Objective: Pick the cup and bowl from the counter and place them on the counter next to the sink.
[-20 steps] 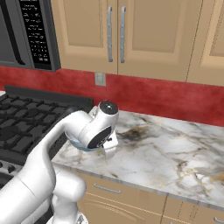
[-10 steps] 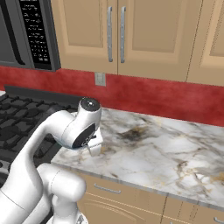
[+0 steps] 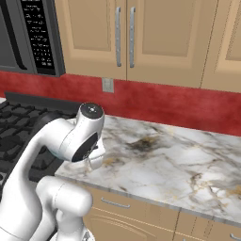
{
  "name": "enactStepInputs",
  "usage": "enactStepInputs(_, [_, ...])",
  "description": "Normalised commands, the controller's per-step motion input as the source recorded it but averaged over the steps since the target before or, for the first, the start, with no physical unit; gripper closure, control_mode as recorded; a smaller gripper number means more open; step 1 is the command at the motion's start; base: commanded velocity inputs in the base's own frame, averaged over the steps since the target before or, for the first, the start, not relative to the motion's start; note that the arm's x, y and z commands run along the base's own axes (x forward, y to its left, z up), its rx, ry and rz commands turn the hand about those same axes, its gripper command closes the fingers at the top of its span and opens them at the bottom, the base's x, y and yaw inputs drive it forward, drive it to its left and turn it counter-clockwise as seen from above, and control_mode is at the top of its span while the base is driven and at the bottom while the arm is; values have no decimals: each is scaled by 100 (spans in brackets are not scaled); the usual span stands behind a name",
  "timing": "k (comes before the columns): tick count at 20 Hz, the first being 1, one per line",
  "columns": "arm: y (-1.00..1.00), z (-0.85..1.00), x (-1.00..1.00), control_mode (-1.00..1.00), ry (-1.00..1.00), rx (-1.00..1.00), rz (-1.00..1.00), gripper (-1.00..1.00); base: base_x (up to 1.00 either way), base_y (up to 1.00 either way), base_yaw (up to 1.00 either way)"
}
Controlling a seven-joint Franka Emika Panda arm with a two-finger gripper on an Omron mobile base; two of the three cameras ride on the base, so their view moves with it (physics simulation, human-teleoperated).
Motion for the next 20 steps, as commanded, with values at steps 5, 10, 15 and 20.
enactStepInputs(5, [0,0,0,-100,0,0,0,100,0,0,0])
enactStepInputs(10, [0,0,0,-100,0,0,0,100,0,0,0])
enactStepInputs(15, [0,0,0,100,0,0,0,100,0,0,0])
enactStepInputs(20, [0,0,0,100,0,0,0,100,-46,1,0])
